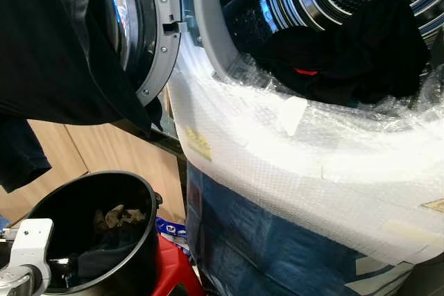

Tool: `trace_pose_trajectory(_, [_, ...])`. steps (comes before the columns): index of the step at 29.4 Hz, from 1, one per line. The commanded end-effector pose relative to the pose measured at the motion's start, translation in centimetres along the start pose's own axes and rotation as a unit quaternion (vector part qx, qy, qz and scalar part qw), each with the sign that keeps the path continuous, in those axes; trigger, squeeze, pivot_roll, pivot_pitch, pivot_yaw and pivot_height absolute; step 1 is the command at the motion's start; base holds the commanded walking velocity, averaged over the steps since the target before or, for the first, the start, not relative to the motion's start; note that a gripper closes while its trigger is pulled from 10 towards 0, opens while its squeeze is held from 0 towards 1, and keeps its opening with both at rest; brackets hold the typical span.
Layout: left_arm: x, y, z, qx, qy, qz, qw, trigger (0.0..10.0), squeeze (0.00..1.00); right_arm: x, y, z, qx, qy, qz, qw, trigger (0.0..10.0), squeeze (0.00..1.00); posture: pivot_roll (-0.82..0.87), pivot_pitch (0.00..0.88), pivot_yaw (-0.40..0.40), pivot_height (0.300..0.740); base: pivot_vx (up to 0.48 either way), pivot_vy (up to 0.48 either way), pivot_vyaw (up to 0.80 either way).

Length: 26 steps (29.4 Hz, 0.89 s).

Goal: Clothes washing

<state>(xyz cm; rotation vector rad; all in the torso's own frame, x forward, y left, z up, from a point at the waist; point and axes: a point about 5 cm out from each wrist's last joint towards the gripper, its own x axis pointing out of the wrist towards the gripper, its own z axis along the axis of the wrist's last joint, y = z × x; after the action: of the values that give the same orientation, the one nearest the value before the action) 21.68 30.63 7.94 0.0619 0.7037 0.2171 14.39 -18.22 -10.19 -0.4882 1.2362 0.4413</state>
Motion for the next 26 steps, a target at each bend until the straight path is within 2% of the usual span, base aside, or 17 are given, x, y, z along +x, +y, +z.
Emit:
trace_pose_trajectory(1, [-0.4,0.0,2.3,0.006,-0.064,0.002,0.998,10.0,0.00,0.0,-0.1,0.0,-0.009,-0.004,-0.002,1.000,10.0,0.00,0.22,0.000,0.040,0.740,0.000,0.000,0.00])
trace_pose_trajectory(2, [-0.4,0.3,2.9,0.009,-0.084,0.012,0.996,10.0,0.00,0.0,-0.1,0.0,-0.016,-0.008,-0.005,1.000,10.0,0.00,0.22,0.000,0.035,0.740,0.000,0.000,0.00])
trace_pose_trajectory(4, [-0.5,0.7,3.2,0.007,-0.092,0.024,0.995,10.0,0.00,0.0,0.1,0.2,-0.022,-0.011,-0.003,1.000,10.0,0.00,0.22,0.000,0.036,0.740,0.000,0.000,0.00])
trace_pose_trajectory(9, [-0.2,0.8,3.0,-0.010,-0.084,0.020,0.996,10.0,0.00,0.1,0.5,0.5,-0.035,-0.010,0.006,0.999,10.0,0.00,0.22,0.000,0.035,0.740,0.000,0.000,0.00])
trace_pose_trajectory(12, [0.0,0.1,2.7,-0.016,-0.080,-0.005,0.997,10.0,0.00,0.1,0.4,0.7,-0.035,-0.012,0.004,0.999,10.0,0.00,0.21,0.000,0.031,0.740,0.000,0.000,0.00])
trace_pose_trajectory(13, [0.2,-0.9,2.4,-0.031,-0.071,-0.035,0.996,10.0,0.00,0.0,0.2,0.8,-0.039,-0.014,0.001,0.999,10.0,0.00,0.22,0.000,0.032,0.740,0.000,0.000,0.00])
trace_pose_trajectory(16, [0.4,-1.8,2.3,-0.045,-0.068,-0.055,0.995,10.0,0.00,0.0,0.0,1.1,-0.045,-0.024,0.001,0.999,10.0,0.00,0.22,0.000,0.029,0.740,0.000,0.000,0.00])
trace_pose_trajectory(19, [0.5,-1.9,2.2,-0.072,-0.053,-0.049,0.995,10.0,0.00,0.0,-0.1,1.5,-0.038,-0.036,0.009,0.999,10.0,0.00,0.22,0.000,0.023,0.740,0.000,0.000,0.00])
trace_pose_trajectory(20, [0.5,-1.7,2.1,-0.096,-0.040,-0.045,0.994,10.0,0.00,-0.1,-0.1,1.5,-0.046,-0.033,0.009,0.998,10.0,0.00,0.22,0.000,0.023,0.740,0.000,0.000,0.00])
trace_pose_trajectory(21, [0.5,-1.6,2.0,-0.101,-0.030,-0.047,0.993,10.0,0.00,-0.1,-0.2,1.4,-0.053,-0.031,0.010,0.998,10.0,0.00,0.22,0.000,0.022,0.740,0.000,0.000,0.00])
trace_pose_trajectory(26, [0.0,-1.6,0.8,-0.093,0.011,-0.050,0.994,10.0,0.00,-0.1,-0.2,1.3,-0.072,-0.029,0.003,0.997,10.0,0.00,0.24,0.000,0.021,0.740,0.000,0.000,0.00])
